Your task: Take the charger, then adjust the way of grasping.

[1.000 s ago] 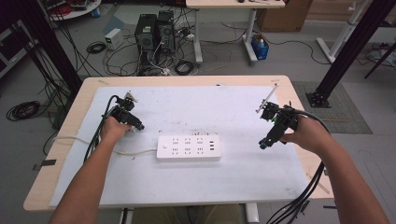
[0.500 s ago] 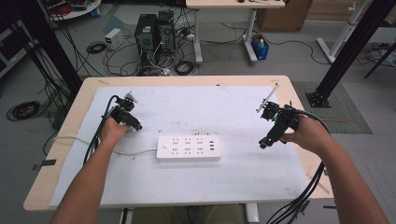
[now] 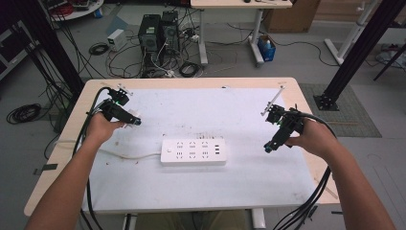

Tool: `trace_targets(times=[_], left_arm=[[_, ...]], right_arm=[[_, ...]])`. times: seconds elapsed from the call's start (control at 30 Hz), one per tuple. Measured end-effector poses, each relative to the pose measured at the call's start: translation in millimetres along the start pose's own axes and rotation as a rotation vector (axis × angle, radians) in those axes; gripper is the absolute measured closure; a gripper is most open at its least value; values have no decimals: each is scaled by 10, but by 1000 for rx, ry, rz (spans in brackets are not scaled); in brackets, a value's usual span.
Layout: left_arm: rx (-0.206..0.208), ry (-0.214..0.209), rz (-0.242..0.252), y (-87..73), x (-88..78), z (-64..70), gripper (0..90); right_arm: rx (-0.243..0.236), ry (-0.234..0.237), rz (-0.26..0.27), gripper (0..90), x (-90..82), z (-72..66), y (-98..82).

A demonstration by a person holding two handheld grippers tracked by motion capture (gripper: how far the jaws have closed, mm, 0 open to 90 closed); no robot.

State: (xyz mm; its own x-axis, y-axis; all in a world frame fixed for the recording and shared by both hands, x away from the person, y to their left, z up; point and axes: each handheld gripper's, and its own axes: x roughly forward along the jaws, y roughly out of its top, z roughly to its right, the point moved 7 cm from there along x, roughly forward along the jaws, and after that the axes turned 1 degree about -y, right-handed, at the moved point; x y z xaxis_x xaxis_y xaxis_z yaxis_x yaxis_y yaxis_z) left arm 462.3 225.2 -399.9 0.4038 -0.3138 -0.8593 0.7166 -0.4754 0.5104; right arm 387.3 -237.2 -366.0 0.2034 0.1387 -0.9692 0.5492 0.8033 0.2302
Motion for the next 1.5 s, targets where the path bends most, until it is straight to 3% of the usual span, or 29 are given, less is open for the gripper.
trace_targets(times=[0.07, 0.13, 0.17, 0.2, 0.23, 0.4, 0.6, 0.73, 1.07, 1.4, 1.5], left_arm=[[0, 0, 0, 0, 0, 0, 427], [70, -28, 17, 50, -167, 129, 427], [70, -28, 17, 50, -167, 129, 426], [103, -44, 30, 68, -254, 213, 426], [103, -44, 30, 68, -254, 213, 426], [179, -88, 63, 64, -453, 466, 426], [249, -115, 50, 46, -633, 696, 426], [280, -128, 45, 20, -693, 765, 426], [283, -144, 36, -55, -711, 815, 426], [383, -191, -1, 76, -671, 957, 426], [419, -207, -11, 116, -644, 1056, 426]], right_arm=[[-1, 1, 3, 15, -4, -3, -1], [4, 0, 10, 15, -19, -10, -9], [4, 0, 10, 15, -19, -10, -9], [2, -2, 17, 16, -35, -16, -12], [2, -2, 17, 16, -35, -16, -12], [-10, -4, 17, 16, -42, -36, -24], [-18, -4, 31, 16, -73, -86, -14], [-23, -5, 31, 16, -60, -114, -2], [-20, 0, 38, 16, -68, -136, 24], [1, 10, 48, 16, -31, -143, 76], [57, 5, 64, 16, -43, -132, 111]])
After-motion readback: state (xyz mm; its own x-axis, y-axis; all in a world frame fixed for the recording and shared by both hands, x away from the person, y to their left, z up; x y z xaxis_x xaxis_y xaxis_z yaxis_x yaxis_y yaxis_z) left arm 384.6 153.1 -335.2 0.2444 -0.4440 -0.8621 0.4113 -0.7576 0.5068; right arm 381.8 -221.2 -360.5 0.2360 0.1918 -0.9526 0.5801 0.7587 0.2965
